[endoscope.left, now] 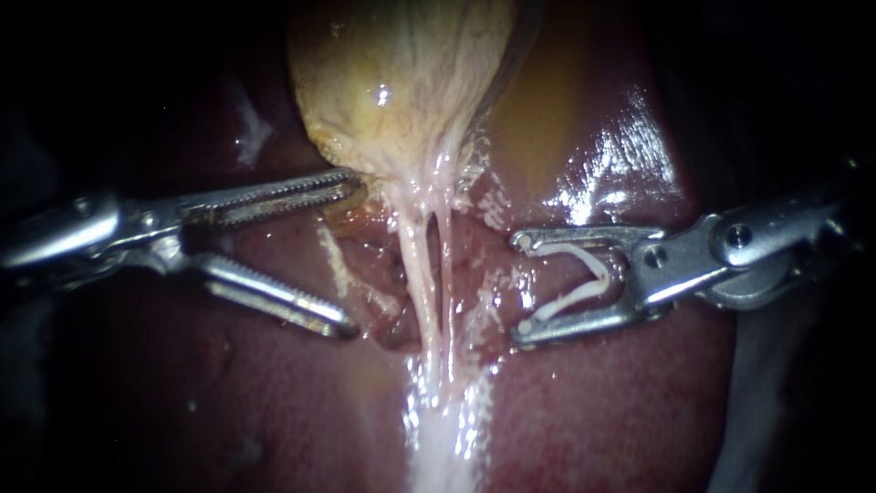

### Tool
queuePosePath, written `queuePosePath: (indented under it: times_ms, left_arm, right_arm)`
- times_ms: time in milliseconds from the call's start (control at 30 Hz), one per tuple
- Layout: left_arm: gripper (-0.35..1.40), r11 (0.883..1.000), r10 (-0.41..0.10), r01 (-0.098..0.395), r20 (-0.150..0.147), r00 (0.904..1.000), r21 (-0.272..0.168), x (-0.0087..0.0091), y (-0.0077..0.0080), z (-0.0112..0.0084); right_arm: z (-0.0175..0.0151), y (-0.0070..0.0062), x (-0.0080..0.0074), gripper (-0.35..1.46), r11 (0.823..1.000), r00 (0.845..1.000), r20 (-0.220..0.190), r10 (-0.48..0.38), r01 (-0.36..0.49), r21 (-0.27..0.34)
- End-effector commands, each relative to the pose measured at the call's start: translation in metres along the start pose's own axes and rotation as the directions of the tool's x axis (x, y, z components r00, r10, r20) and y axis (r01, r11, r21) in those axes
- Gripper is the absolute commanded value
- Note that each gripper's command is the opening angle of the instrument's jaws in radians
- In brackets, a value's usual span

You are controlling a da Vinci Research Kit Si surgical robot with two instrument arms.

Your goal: Grabbing gallbladder

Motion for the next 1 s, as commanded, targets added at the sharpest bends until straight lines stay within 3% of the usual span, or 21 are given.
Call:
queuePosePath:
  times_ms: [33, 367, 500, 633, 1000]
  left_arm:
    - [1.11, 1.000, -0.012, 0.012, 0.000, 0.9999, 0.002, -0.0001, -0.0002, 0.0000]
    - [1.07, 0.995, -0.096, 0.096, -0.006, 0.9953, 0.024, -0.0002, -0.0011, 0.0003]
    - [1.00, 0.988, -0.149, 0.150, -0.007, 0.9888, 0.027, -0.0002, -0.0012, 0.0007]
    - [0.89, 0.974, -0.225, 0.225, -0.007, 0.9743, 0.028, -0.0002, -0.0013, 0.0008]
    - [0.69, 0.968, -0.250, 0.250, -0.009, 0.9682, 0.032, 0.0000, -0.0009, 0.0013]
  right_arm:
    - [0.0000, 0.0000, 0.0000, 0.50, 1.000, 1.000, 0.000, 0.000, 0.000, 0.000]
    - [0.0000, 0.0000, 0.0000, 0.50, 1.000, 1.000, 0.000, 0.000, 0.000, 0.000]
    - [0.0002, 0.0001, 0.0000, 0.50, 1.000, 1.000, 0.000, 0.001, -0.001, -0.001]
    - [0.0002, 0.0001, 0.0001, 0.50, 1.000, 1.000, 0.000, 0.001, -0.001, -0.002]
    - [0.0003, 0.0001, 0.0001, 0.50, 1.000, 1.000, 0.000, 0.001, -0.001, -0.002]
